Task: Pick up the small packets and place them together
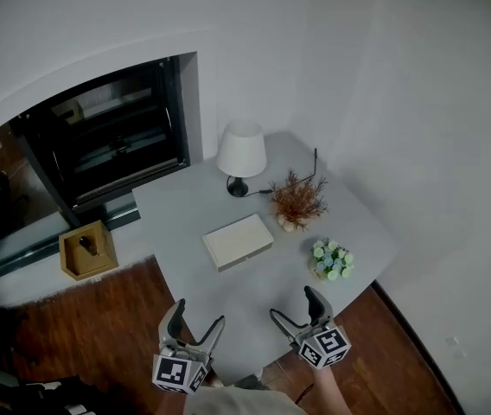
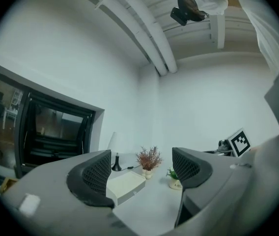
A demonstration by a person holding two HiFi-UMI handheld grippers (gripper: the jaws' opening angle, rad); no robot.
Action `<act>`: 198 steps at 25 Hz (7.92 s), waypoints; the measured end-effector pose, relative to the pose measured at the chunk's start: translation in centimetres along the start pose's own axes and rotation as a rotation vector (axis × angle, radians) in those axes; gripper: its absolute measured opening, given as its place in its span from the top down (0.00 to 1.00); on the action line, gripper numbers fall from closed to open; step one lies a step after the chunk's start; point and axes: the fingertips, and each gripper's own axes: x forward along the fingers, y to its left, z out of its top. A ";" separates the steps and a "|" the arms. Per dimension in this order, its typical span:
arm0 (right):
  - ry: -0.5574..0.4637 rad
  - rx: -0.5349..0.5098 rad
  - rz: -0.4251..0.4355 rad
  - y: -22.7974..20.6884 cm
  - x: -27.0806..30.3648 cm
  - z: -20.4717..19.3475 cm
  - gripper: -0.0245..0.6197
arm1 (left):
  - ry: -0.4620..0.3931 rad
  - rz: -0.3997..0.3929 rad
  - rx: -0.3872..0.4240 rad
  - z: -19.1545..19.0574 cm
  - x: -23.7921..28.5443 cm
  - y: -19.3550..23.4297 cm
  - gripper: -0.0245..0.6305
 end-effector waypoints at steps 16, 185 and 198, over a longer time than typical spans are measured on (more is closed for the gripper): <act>0.534 0.000 -0.042 -5.2 18.8 -18.9 0.41 | 0.057 -0.154 0.079 0.9 6.0 6.1 0.40; -0.081 -0.273 -0.159 2.0 13.0 4.4 0.37 | 0.016 -0.074 -0.001 -1.0 5.6 10.1 0.38; 0.038 -0.212 -0.222 2.3 5.4 -0.3 0.42 | -0.005 -0.146 -0.016 -0.2 5.0 7.1 0.38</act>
